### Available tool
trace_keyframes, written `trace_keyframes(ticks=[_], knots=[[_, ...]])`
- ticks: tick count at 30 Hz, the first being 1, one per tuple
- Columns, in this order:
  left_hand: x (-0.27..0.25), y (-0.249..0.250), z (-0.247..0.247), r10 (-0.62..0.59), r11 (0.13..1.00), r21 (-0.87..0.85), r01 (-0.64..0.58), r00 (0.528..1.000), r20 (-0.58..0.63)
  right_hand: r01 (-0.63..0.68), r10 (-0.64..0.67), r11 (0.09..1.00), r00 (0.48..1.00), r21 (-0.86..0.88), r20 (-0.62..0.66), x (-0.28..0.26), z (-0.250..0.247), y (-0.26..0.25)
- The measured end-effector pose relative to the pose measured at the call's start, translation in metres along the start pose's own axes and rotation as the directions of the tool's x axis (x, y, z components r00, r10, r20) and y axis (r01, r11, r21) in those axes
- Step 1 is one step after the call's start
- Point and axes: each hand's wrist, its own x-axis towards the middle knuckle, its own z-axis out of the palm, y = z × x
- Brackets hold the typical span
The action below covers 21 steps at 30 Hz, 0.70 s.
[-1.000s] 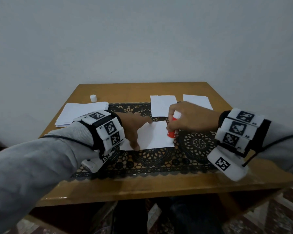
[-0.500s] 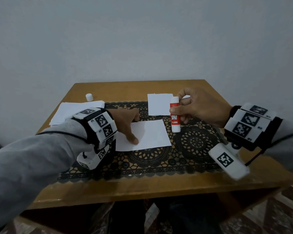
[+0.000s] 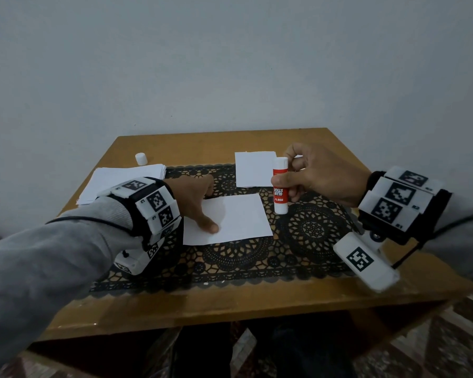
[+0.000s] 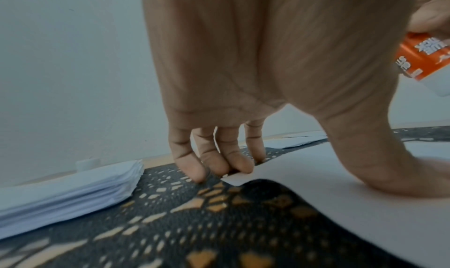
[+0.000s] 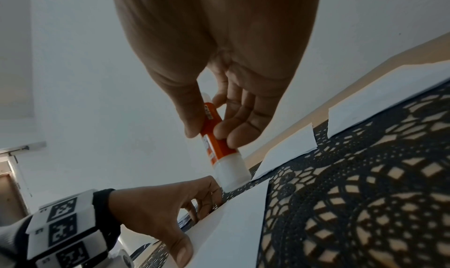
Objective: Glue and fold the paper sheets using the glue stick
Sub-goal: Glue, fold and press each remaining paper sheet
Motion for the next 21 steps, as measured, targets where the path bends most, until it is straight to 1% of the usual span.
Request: trace_keyframes(ticks=[4, 6, 13, 15, 18, 21], knots=[[-0.0026, -0.0050, 0.0057, -0.018, 0.998, 0.058, 0.023, 0.996, -0.083, 0.002, -0.002, 1.000, 1.000, 0.008, -0.003, -0.0003, 0.0006, 0.0013], [-0.0032, -0.0067, 0.0068, -0.023, 0.998, 0.060, 0.029, 0.994, -0.105, 0.006, -0.006, 1.000, 1.000, 0.006, -0.004, -0.0003, 0.0012, 0.0021], [-0.0027, -0.0070, 0.0059, -0.009, 1.000, 0.016, 0.011, 0.994, -0.105, 0.019, -0.019, 1.000, 0.999, 0.002, -0.046, -0.0003, 0.0007, 0.0018], [-0.0029, -0.0078, 0.0063, -0.001, 1.000, 0.006, 0.002, 0.994, -0.112, 0.025, -0.025, 1.000, 0.999, 0.009, -0.039, -0.0010, 0.0011, 0.0009], [-0.0032, -0.0089, 0.0077, 0.005, 1.000, -0.013, -0.007, 0.993, -0.121, 0.012, -0.009, 0.998, 0.999, 0.062, -0.040, -0.0012, 0.0026, 0.0017], [-0.0035, -0.0089, 0.0081, -0.008, 0.999, -0.038, 0.003, 0.993, -0.115, -0.047, 0.060, 0.985, 0.996, 0.165, -0.073, 0.0032, 0.0037, 0.0074]])
